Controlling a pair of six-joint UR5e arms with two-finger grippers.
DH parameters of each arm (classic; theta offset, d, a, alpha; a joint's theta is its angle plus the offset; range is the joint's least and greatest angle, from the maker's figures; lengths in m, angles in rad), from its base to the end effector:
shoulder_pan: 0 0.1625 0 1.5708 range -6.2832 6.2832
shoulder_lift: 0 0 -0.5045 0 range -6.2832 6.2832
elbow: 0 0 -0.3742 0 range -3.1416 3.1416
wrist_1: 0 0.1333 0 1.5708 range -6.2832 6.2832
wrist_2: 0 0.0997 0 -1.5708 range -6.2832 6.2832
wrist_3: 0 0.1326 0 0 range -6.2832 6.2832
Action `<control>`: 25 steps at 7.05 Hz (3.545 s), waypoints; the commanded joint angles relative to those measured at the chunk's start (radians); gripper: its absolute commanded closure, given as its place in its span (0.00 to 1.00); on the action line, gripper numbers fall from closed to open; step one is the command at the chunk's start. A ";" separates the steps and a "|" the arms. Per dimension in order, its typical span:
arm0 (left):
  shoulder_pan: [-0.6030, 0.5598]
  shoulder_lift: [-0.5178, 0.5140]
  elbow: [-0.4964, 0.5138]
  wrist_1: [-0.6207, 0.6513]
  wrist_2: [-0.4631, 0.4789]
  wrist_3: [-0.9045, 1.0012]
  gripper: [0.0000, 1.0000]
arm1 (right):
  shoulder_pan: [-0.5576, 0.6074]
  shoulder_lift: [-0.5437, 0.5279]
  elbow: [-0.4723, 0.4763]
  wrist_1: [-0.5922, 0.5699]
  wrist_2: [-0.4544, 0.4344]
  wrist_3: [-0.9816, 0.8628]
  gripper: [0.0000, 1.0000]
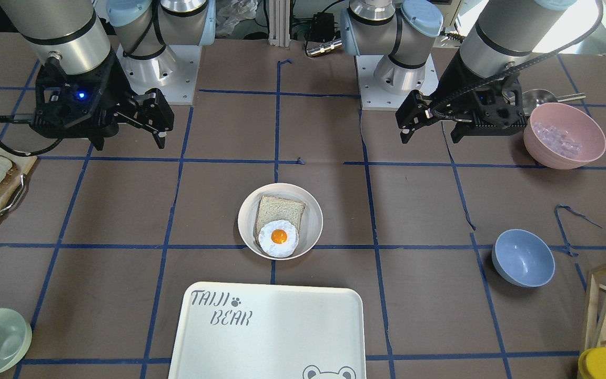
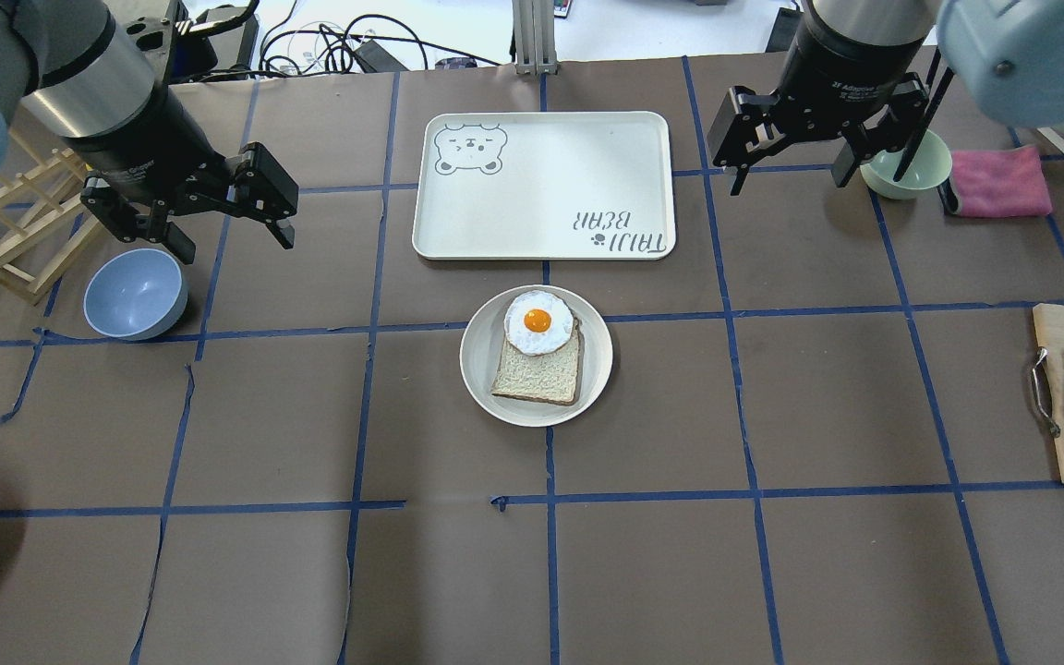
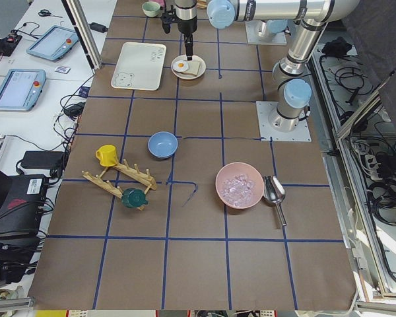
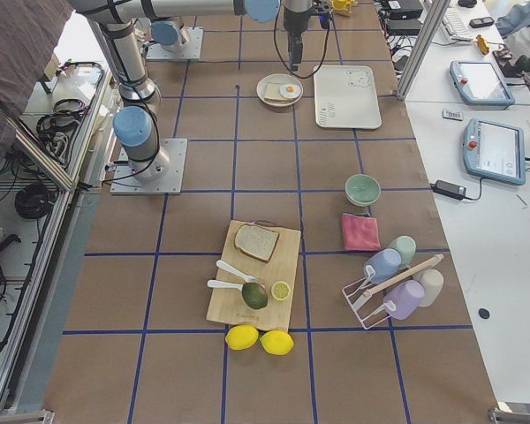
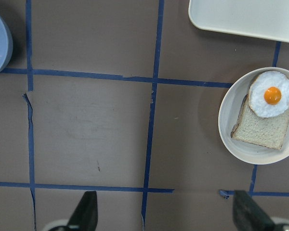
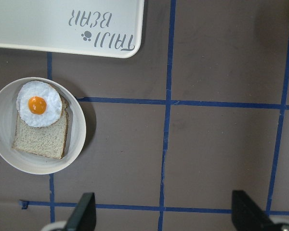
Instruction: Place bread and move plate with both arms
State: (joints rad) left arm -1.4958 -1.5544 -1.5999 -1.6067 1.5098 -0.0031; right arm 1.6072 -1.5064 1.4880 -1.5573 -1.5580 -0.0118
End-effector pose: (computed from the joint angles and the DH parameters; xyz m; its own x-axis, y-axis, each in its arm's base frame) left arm -0.1066 -0.4684 0.5251 -0.9949 -0.0808 0.0607 -0.0779 0.9958 0.0488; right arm 0.1534 -0.5017 0.5407 -0.9988 -0.0482 -0.0127 -0.0482 0.9988 -0.0051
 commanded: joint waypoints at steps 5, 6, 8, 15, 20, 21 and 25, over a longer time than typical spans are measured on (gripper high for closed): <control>0.002 0.001 -0.002 -0.001 0.001 0.000 0.00 | -0.075 0.015 0.012 -0.080 0.012 -0.014 0.00; 0.002 -0.001 -0.002 -0.001 0.001 0.000 0.00 | -0.073 0.009 0.002 -0.083 0.000 0.002 0.00; 0.002 0.001 -0.003 -0.001 0.000 0.000 0.00 | -0.063 -0.001 -0.002 -0.078 -0.002 0.003 0.00; 0.002 0.001 -0.041 0.063 0.000 -0.002 0.00 | -0.120 0.011 0.046 -0.086 -0.174 -0.022 0.00; 0.002 0.007 -0.040 0.050 0.001 -0.017 0.00 | -0.571 0.058 0.469 -0.588 -0.216 -0.208 0.08; 0.006 0.007 -0.038 0.065 -0.002 -0.014 0.00 | -0.640 0.112 0.489 -0.627 -0.255 -0.273 0.20; 0.009 0.011 -0.045 0.065 0.001 -0.002 0.00 | -0.710 0.259 0.511 -0.780 -0.292 -0.352 0.26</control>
State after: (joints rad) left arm -1.4877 -1.5422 -1.6421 -1.5391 1.5111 -0.0063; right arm 0.9025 -1.2859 1.9923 -2.2869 -1.8359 -0.3447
